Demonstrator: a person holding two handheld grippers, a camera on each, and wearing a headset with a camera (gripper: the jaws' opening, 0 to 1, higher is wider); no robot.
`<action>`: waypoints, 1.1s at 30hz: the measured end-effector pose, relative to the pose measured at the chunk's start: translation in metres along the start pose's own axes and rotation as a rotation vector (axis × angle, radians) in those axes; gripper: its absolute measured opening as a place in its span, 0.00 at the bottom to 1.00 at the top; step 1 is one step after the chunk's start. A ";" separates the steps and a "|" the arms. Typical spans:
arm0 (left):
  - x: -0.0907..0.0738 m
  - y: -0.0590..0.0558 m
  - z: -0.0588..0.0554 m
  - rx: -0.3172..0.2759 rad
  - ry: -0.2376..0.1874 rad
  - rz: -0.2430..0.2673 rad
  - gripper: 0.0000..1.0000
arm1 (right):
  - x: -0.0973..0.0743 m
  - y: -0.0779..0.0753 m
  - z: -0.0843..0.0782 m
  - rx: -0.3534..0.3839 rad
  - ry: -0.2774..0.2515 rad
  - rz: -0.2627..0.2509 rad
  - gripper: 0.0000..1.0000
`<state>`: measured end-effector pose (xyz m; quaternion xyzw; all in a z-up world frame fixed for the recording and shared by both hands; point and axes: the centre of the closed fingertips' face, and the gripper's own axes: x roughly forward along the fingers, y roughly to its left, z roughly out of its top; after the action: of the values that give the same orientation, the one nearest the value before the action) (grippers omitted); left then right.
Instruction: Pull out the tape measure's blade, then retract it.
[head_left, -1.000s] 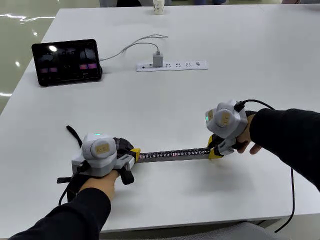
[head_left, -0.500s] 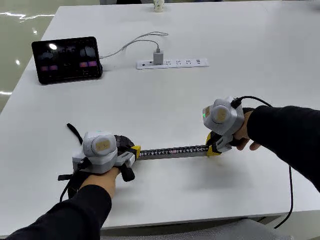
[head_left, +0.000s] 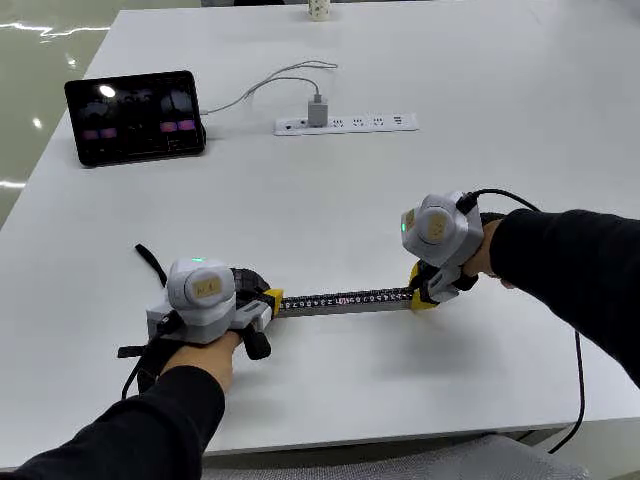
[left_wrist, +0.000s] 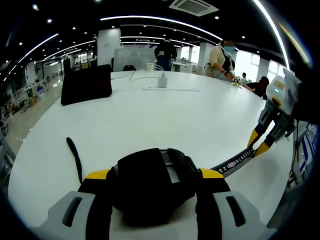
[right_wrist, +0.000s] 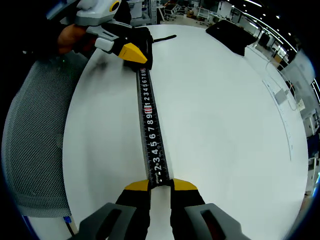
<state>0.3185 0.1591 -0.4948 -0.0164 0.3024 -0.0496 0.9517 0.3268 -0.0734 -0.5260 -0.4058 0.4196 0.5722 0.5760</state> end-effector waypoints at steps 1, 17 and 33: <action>0.000 0.000 0.000 -0.001 0.001 0.000 0.63 | 0.000 0.000 0.000 -0.003 0.000 -0.001 0.11; 0.000 0.000 -0.001 -0.002 0.004 0.001 0.63 | 0.001 0.002 0.006 -0.003 -0.014 -0.001 0.11; 0.001 0.000 0.000 -0.001 0.004 0.000 0.63 | 0.004 0.003 0.012 -0.005 -0.022 -0.001 0.11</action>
<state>0.3194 0.1594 -0.4956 -0.0167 0.3043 -0.0494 0.9511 0.3239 -0.0611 -0.5256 -0.4012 0.4118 0.5771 0.5800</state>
